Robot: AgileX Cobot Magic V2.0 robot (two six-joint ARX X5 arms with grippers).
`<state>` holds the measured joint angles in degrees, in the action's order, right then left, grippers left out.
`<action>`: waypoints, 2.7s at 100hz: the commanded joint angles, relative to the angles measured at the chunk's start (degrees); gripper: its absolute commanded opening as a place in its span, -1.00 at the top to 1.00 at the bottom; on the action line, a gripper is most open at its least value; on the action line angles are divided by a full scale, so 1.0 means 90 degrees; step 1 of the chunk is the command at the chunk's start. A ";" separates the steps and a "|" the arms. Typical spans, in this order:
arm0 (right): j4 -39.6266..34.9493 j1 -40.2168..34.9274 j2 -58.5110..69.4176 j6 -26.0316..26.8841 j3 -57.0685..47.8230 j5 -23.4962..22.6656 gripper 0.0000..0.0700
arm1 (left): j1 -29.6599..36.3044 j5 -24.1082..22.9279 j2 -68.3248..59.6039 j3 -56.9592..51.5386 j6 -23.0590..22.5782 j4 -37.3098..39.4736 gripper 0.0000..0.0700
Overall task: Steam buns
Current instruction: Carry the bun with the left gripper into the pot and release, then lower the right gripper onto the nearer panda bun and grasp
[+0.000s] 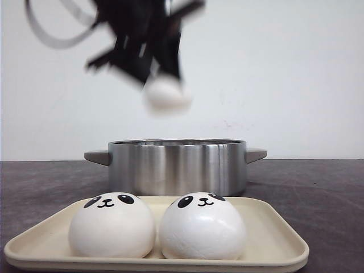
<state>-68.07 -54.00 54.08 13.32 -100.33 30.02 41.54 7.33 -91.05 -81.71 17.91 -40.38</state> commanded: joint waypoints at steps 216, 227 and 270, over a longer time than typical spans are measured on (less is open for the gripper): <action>-0.0364 -0.0070 0.1052 0.0685 0.0610 -0.0641 1.00 | -0.0894 -0.0223 -0.0189 -0.1974 -0.0631 -0.1066 -0.92; -0.0036 -0.0073 0.1110 0.0981 0.1299 -0.1112 1.00 | -0.0894 -0.0223 0.0651 -0.1974 -0.0653 -0.1294 -0.92; 0.1877 -0.0075 0.1440 0.2191 0.3956 -0.2994 1.00 | -0.0894 -0.0816 0.3466 -0.1950 -0.0656 -0.2628 -0.92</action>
<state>-51.83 -54.00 65.49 29.43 -64.16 4.69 33.08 0.89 -60.88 -98.24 12.78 -62.63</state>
